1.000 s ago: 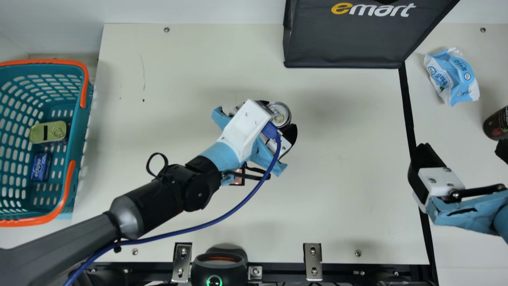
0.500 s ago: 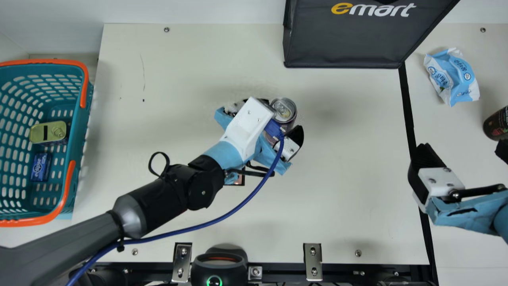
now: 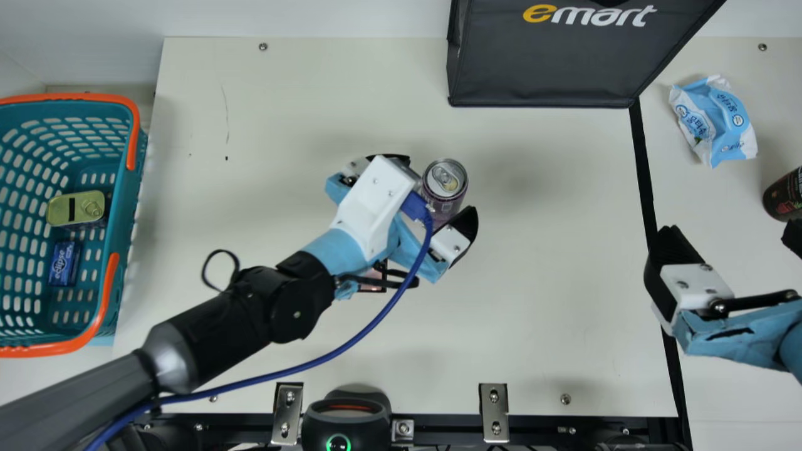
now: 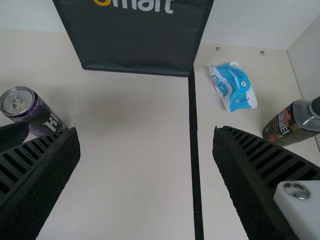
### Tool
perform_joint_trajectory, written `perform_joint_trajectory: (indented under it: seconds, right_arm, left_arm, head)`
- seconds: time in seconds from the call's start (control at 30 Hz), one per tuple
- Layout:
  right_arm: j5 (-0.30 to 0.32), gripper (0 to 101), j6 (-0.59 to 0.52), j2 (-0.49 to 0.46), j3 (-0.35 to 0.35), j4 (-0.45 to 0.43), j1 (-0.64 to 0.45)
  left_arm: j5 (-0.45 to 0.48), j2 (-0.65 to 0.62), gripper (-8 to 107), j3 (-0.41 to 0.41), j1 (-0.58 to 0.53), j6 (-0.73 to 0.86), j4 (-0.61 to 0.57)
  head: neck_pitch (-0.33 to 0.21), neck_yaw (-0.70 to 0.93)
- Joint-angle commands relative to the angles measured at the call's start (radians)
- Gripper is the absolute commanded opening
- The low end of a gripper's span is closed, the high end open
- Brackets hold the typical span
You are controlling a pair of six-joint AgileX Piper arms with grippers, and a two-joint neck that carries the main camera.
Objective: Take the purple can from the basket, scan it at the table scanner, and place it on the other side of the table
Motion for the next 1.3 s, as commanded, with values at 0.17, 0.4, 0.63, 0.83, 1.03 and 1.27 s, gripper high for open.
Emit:
perform_joint_trajectory:
  seconds: [0.17,0.4,0.63,0.83,1.03,1.27]
  right_arm:
    - [0.0,95,0.0,0.0,0.0,0.0,0.0]
    - [0.0,95,0.0,0.0,0.0,0.0,0.0]
    - [0.0,95,0.0,0.0,0.0,0.0,0.0]
    - [0.0,95,0.0,0.0,0.0,0.0,0.0]
    - [0.0,95,0.0,0.0,0.0,0.0,0.0]
    - [0.0,95,0.0,0.0,0.0,0.0,0.0]
  left_arm:
    - [0.103,-0.141,90,0.068,0.09,0.016,0.053]
    - [0.274,-0.29,90,0.091,0.268,-0.054,0.231]
    - [0.531,-0.453,90,0.027,0.419,-0.249,0.495]
    - [0.725,-0.575,90,-0.033,0.451,-0.396,0.64]
    - [0.851,-0.686,90,-0.038,0.464,-0.499,0.727]
    - [0.945,-0.817,90,0.011,0.528,-0.555,0.757]
  head:
    - [-0.03,0.003]
    - [-0.03,0.003]
    - [-0.03,0.003]
    - [-0.03,0.003]
    - [-0.03,0.003]
    - [-0.03,0.003]
